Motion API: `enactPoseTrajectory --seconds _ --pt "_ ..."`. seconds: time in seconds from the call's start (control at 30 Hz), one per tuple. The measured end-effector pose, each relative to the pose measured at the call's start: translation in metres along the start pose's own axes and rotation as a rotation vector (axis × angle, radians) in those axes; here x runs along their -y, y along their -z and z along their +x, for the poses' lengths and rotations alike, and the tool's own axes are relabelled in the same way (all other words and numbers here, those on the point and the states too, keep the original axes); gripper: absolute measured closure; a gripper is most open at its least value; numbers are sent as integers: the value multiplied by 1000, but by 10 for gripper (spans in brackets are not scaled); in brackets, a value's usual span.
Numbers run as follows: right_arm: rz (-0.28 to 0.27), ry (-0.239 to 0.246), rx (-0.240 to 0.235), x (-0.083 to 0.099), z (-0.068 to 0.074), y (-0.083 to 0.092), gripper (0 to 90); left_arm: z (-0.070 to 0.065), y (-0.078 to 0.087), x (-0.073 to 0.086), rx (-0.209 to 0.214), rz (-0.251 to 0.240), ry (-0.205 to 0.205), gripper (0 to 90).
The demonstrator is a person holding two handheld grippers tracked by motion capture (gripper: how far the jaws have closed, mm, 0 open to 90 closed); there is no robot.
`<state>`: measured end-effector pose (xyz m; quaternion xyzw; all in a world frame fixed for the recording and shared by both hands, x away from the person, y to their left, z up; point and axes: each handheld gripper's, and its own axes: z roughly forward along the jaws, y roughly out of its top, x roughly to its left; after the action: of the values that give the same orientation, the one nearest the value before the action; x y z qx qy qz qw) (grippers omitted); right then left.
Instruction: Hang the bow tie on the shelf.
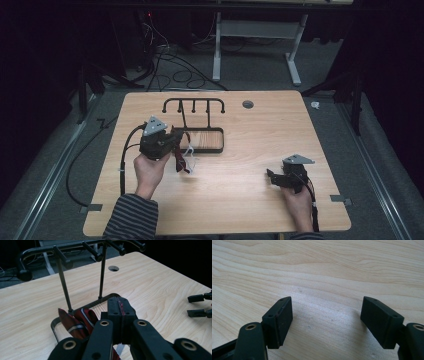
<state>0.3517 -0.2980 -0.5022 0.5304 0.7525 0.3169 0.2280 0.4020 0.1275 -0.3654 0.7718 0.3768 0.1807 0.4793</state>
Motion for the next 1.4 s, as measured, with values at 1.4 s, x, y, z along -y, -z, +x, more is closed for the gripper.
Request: enactPoseTrajectory --seconds 1.4 --pt "0 3 -2 0 0 0 268 6 -36 -55 -11 -24 -6 898"
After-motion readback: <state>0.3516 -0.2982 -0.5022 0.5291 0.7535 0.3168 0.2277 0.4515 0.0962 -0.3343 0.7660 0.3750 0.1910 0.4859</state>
